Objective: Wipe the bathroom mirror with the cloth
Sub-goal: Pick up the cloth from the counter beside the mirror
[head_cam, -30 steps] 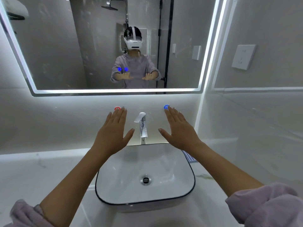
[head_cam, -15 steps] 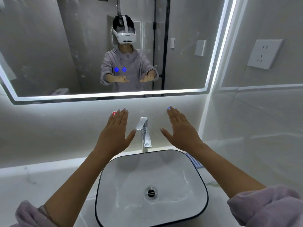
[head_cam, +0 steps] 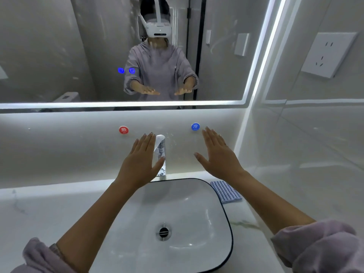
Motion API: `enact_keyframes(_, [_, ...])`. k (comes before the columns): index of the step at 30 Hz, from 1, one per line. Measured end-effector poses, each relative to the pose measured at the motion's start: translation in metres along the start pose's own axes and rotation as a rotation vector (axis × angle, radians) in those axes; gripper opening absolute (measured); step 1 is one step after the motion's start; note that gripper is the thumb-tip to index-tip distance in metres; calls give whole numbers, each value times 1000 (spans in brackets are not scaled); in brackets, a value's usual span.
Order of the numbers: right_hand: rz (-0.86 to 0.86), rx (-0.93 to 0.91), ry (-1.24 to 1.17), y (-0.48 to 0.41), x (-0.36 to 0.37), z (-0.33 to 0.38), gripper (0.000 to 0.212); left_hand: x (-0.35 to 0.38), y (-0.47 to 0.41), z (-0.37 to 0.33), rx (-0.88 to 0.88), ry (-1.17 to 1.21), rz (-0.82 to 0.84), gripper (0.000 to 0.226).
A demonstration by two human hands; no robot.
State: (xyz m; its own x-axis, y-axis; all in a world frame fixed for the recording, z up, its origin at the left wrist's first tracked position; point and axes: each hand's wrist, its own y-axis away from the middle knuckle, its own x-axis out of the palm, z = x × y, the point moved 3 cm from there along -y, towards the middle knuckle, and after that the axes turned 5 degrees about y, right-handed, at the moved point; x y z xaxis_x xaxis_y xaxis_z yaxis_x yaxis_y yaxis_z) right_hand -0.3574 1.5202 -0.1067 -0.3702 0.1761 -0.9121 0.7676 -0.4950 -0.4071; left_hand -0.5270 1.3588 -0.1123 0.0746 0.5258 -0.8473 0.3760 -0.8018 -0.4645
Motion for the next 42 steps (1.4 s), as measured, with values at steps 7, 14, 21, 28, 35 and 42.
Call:
enact_keyframes(7, [56,59,-57,6,27,-49,75,46,-26,-27,18,46,72,73])
enact_keyframes(14, [113,138,-44,20,68,-101,74,117,-50,-53,39,87,154,71])
enact_keyframes(21, [238,248,-101,32,121,-141,74,185,-71,-64,62,79,293,71])
enact_keyframes(28, [385,413,-259,49,178,-169,71,251,-86,-64,39,96,421,71])
enact_keyframes(35, [460,545,-342,65,230,-190,69,309,-95,-59,-18,131,589,70])
enact_keyframes(42, [476,711,-370,82,269,-208,65,359,-113,-63,-25,166,734,70])
